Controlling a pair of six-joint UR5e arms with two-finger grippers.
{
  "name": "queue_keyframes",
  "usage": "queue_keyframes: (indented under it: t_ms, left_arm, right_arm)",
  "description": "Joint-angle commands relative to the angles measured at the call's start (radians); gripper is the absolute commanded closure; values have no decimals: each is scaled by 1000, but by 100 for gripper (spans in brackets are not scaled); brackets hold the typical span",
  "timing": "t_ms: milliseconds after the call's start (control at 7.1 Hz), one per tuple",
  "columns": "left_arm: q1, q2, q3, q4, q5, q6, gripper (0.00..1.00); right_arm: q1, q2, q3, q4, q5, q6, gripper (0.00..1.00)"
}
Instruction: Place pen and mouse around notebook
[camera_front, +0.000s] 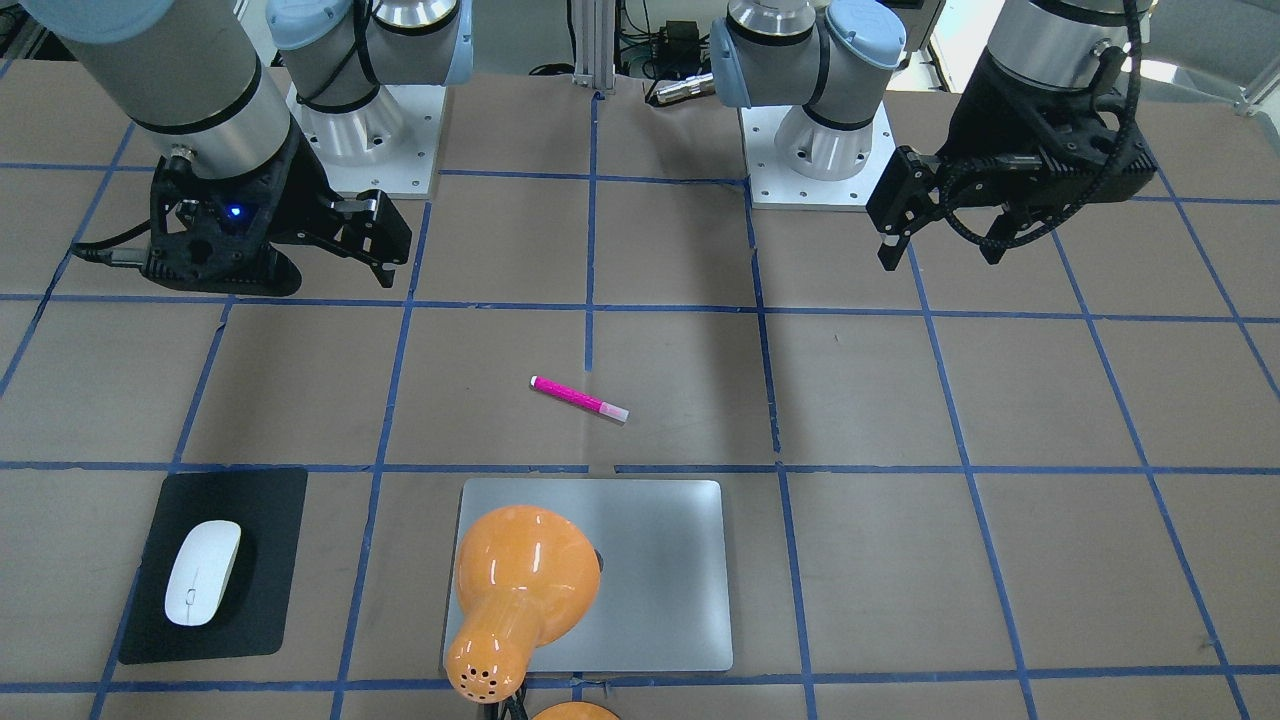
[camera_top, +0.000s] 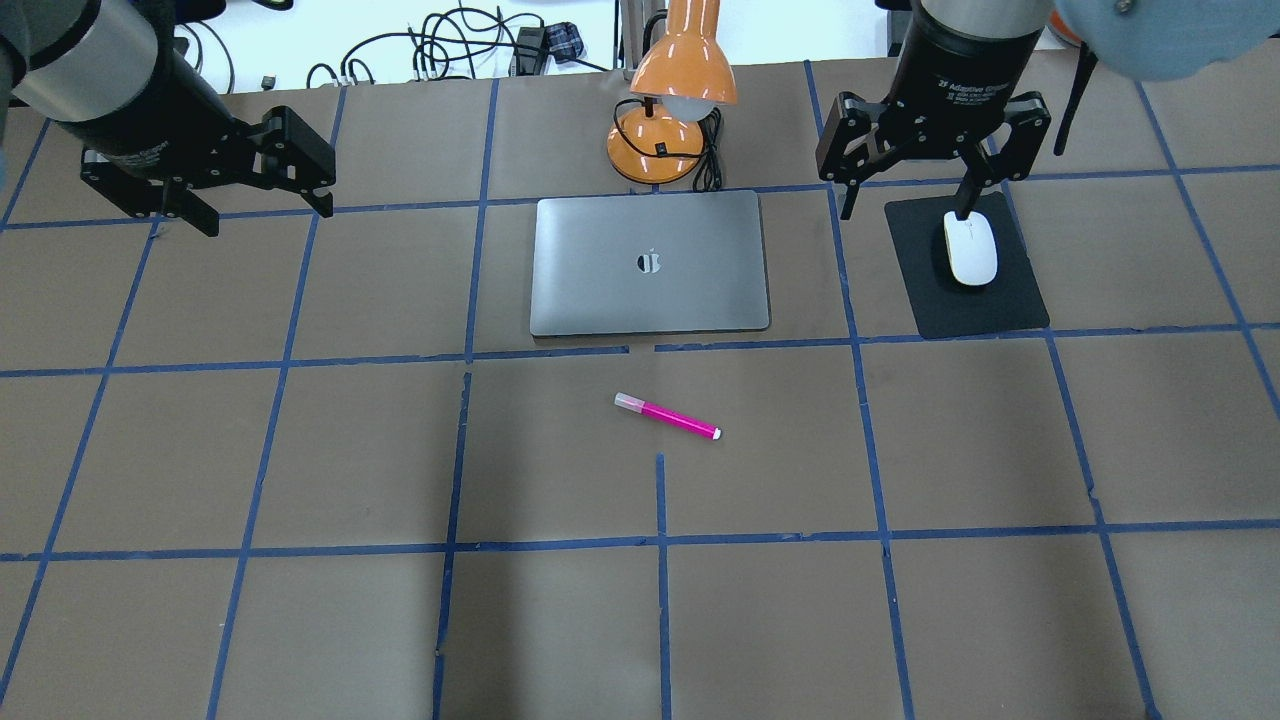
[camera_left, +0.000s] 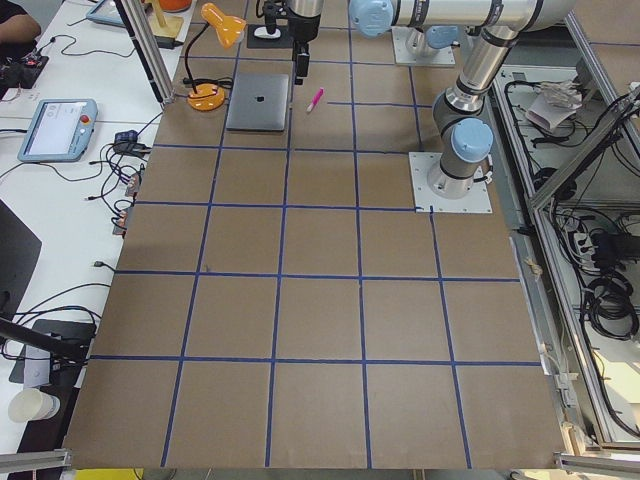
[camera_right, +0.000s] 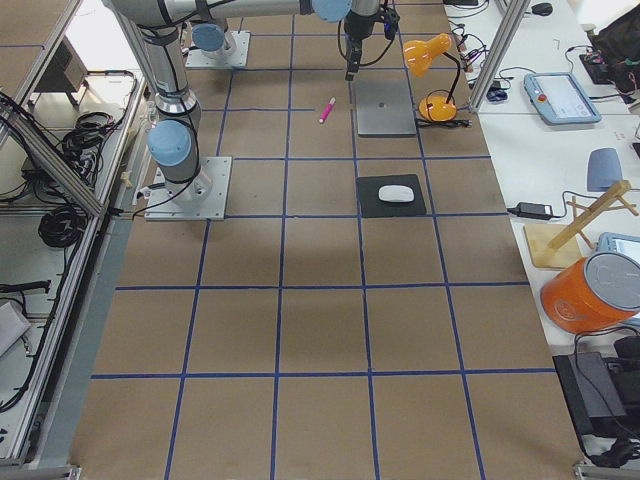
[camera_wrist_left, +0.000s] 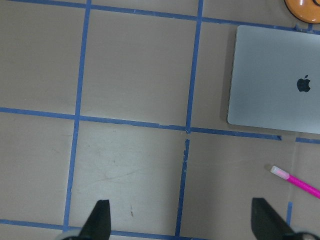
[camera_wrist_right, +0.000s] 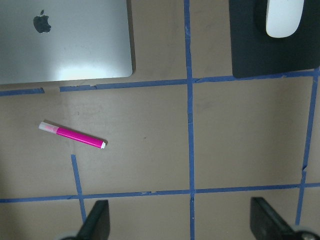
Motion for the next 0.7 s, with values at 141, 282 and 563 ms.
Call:
queue_keyframes:
  t_ms: [141, 282, 563]
  left_arm:
    - [0, -1, -1, 1, 0, 0, 0]
    - [0, -2, -1, 1, 0, -2, 0]
    - [0, -7, -1, 4, 0, 0, 0]
  right_arm:
    - [1, 8, 14, -29, 9, 7, 0]
    - [1, -1, 14, -26, -3, -10, 0]
    - [1, 5, 9, -35, 9, -7, 0]
